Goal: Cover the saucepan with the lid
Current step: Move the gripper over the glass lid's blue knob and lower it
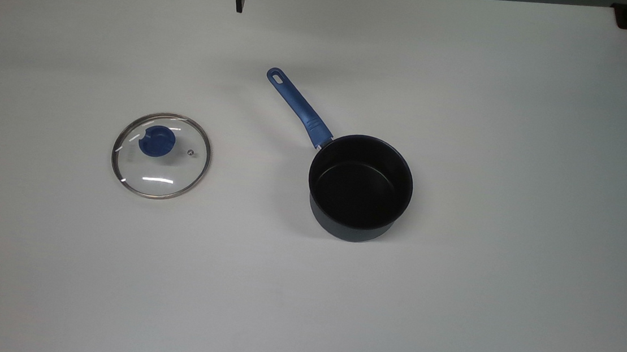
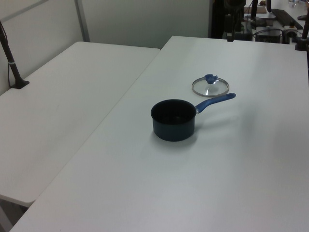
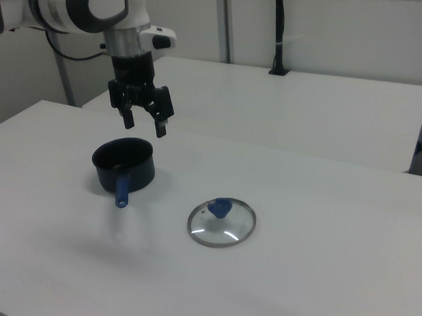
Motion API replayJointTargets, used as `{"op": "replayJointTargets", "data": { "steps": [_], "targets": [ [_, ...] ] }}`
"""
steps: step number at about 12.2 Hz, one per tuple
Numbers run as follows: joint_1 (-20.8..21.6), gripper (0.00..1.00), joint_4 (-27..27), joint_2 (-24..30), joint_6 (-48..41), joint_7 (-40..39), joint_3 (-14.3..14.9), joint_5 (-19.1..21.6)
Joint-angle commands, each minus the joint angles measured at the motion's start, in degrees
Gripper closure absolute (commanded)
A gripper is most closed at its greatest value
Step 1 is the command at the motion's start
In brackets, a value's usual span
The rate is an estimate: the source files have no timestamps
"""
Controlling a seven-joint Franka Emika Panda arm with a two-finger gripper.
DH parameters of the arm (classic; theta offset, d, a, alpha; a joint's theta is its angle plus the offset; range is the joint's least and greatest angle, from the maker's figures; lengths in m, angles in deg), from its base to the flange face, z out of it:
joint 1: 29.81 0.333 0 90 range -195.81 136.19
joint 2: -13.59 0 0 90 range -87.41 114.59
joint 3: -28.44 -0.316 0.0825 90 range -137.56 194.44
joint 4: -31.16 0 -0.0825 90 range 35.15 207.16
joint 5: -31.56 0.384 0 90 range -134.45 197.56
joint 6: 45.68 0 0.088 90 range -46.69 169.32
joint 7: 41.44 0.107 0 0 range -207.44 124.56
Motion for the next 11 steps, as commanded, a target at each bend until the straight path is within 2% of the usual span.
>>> {"op": "replayJointTargets", "data": {
  "steps": [1, 5, 11],
  "targets": [
    [0.0, 0.00, 0.5, 0.1, 3.8, -0.8, 0.5, 0.0],
    [-1.1, 0.00, -0.7, -3.5, 5.2, 0.1, 0.8, 0.7],
    [-6.2, 0.00, -0.7, -15.9, 17.8, 2.6, 0.9, 1.6]
  ]
}}
